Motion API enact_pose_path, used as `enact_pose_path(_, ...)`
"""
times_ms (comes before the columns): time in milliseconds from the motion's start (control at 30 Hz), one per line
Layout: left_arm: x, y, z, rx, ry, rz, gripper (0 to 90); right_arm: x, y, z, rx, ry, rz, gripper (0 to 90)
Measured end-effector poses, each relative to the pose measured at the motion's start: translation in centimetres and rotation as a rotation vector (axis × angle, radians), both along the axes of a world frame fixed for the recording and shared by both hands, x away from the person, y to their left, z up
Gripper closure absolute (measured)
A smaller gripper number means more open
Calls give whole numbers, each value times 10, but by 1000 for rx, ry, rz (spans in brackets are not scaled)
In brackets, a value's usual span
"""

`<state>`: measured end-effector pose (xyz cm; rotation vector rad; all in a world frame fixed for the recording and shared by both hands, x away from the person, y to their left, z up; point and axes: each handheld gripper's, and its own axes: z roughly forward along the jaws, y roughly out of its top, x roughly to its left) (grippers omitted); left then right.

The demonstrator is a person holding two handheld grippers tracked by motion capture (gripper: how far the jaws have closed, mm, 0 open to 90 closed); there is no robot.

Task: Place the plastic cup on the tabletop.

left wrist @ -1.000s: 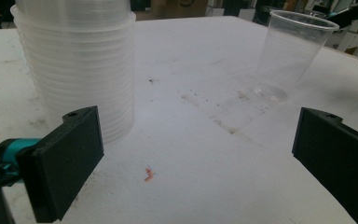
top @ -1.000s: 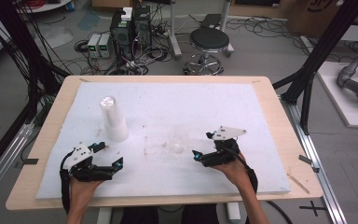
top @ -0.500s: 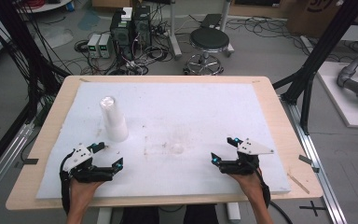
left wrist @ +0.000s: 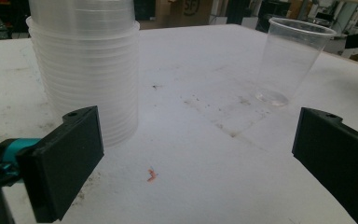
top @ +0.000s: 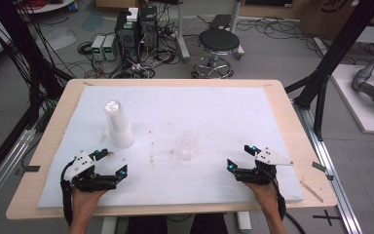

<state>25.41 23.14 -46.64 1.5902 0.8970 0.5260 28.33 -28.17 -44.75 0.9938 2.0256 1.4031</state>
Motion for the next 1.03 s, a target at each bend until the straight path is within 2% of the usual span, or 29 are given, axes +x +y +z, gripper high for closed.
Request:
enact_pose_path(167, -1, 0, 0, 6, -6, 0, 18, 1, 0, -1, -14, -11, -1, 134)
enact_pose_path(233, -1, 0, 0, 3, -6, 1, 18, 1, 0, -1, -5, -1, -3, 134)
enact_pose_path(433, -1, 0, 0, 5, -10, 2, 18, 1, 0, -1, -9, -14, -5, 134)
enact_pose_path(667, -2, 1, 0, -7, -11, 12, 18, 2, 0, -3, -7, -8, -5, 134)
enact_pose_path(867, -2, 1, 0, 0, -13, 11, 18, 2, 1, -3, -18, -3, -7, 134)
enact_pose_path(1033, -3, 1, 0, -1, -24, 28, 18, 0, 1, -3, -13, -9, -8, 134)
